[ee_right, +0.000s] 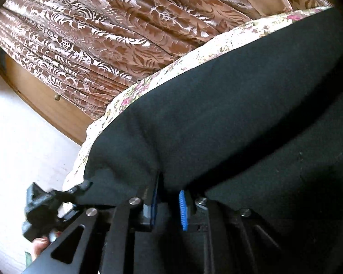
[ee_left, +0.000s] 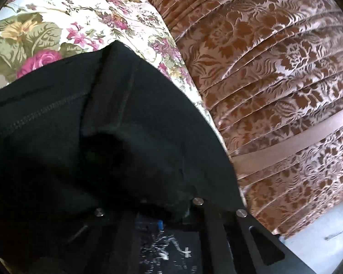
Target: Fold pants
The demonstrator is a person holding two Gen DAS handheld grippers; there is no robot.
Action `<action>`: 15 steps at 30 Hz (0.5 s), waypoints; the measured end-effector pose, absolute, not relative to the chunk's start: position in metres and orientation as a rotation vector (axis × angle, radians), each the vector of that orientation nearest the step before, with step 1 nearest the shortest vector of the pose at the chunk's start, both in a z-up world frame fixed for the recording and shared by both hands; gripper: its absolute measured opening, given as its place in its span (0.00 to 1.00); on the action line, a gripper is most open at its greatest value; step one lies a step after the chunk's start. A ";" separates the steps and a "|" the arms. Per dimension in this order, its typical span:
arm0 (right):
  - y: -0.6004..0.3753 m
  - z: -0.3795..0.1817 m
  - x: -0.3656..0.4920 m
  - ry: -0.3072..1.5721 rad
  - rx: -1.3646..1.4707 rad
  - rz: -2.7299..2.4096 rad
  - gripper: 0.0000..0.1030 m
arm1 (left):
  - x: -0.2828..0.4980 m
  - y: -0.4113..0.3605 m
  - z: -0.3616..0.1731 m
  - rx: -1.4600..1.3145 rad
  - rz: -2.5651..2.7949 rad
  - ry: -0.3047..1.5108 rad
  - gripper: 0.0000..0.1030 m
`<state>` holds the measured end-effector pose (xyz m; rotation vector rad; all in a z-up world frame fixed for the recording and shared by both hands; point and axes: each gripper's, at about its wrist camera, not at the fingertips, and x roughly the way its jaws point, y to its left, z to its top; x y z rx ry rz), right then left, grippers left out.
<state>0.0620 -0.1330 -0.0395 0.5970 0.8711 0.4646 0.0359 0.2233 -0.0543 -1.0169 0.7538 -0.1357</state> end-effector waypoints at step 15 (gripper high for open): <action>-0.261 -0.007 0.073 0.784 0.871 0.133 0.34 | 0.007 0.241 -0.039 -1.003 -0.202 0.683 0.06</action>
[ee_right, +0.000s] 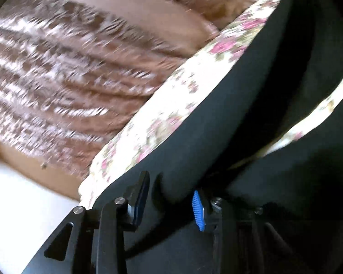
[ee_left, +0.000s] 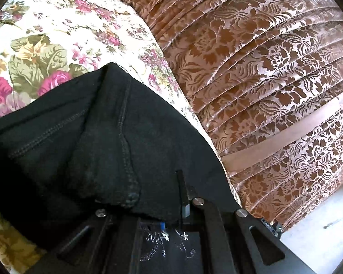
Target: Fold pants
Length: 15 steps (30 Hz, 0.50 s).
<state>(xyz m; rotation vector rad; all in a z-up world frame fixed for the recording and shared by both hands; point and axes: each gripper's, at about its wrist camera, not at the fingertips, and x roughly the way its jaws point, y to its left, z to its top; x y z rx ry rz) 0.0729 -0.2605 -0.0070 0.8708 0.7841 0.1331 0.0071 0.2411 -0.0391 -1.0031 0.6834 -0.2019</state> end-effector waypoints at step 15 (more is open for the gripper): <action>-0.254 0.066 0.020 0.595 0.586 0.287 0.10 | 0.007 0.294 0.006 -1.081 -0.246 0.518 0.06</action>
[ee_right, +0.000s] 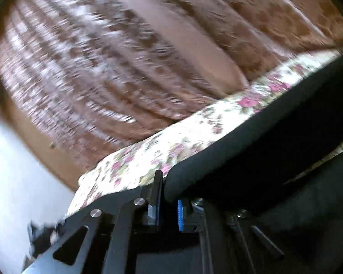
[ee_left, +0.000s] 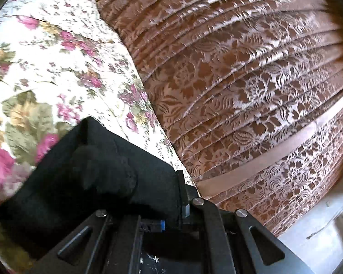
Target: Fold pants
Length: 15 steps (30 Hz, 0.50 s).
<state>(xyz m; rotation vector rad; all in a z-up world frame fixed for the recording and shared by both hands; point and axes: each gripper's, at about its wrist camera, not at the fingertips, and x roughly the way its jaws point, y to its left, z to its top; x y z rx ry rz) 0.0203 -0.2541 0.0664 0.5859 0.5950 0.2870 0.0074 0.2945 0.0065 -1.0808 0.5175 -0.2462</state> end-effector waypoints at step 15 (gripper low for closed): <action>-0.246 -0.025 -0.031 0.848 0.565 0.315 0.20 | -0.022 0.287 -0.040 -0.972 -0.173 0.679 0.41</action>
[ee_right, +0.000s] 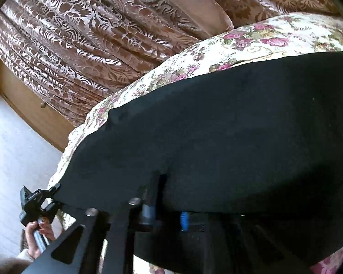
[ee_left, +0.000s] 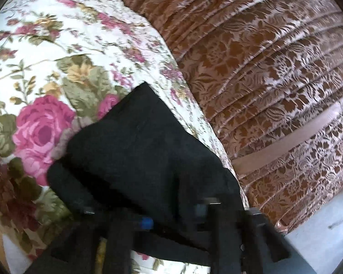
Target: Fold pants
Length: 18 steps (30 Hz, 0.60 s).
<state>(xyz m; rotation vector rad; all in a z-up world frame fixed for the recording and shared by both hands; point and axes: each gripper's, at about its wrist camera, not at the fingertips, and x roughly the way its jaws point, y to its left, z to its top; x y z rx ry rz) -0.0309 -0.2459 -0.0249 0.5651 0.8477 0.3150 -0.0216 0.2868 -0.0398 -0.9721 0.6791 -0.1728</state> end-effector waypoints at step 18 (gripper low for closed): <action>-0.280 0.039 -0.049 0.663 0.531 0.267 0.08 | -0.037 0.295 -0.004 -0.908 -0.116 0.646 0.07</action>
